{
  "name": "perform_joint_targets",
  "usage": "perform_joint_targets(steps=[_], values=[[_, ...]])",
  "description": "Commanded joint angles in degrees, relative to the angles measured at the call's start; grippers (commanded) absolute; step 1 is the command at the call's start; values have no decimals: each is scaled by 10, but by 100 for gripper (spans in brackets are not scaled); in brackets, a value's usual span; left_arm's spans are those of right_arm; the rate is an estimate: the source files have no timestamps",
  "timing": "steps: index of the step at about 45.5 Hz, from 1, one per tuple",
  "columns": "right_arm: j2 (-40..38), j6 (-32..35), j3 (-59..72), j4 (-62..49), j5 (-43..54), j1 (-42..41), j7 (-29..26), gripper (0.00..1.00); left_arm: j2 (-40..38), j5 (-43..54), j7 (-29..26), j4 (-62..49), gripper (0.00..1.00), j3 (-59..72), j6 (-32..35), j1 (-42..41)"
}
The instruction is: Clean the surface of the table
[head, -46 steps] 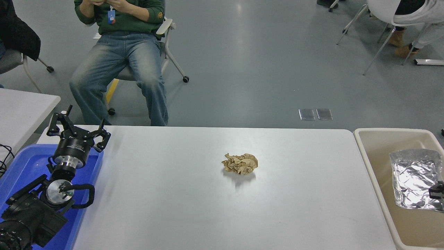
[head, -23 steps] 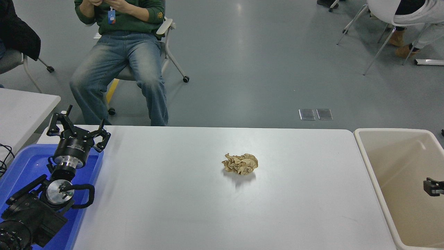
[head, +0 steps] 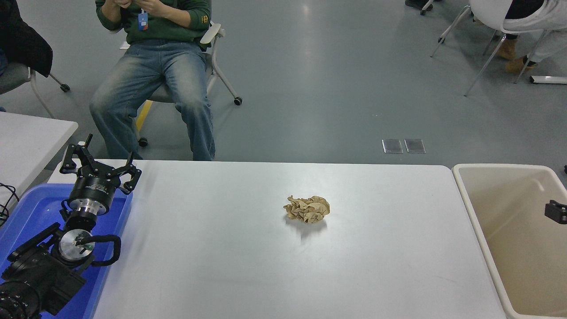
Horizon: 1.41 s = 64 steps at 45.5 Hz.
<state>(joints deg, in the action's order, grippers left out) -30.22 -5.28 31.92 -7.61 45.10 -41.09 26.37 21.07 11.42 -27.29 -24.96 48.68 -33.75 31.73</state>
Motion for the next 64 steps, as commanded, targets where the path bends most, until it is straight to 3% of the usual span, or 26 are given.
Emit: perform_joint_targets(steps=[1,21,37,41,46,64], values=[[-24,14,-3,0,-26,-37,0,100,0,0,0,0,100,0,0,0],[-55,70,-34,24,-207,-103,-4,100,0,0,0,0,100,0,0,0],[-92,67,-513,188,-212,-82,-3,100,0,0,0,0,100,0,0,0],[-92,70,-565,228,-224,-72,-19,100,0,0,0,0,100,-1,0,0],[-92,74,-660,336,-315,-33,-85,100,-1,0,0,0,100,-1,0,0],[-23,105,-832,594,-353,106,-84,100,0,0,0,0,100,0,0,0]])
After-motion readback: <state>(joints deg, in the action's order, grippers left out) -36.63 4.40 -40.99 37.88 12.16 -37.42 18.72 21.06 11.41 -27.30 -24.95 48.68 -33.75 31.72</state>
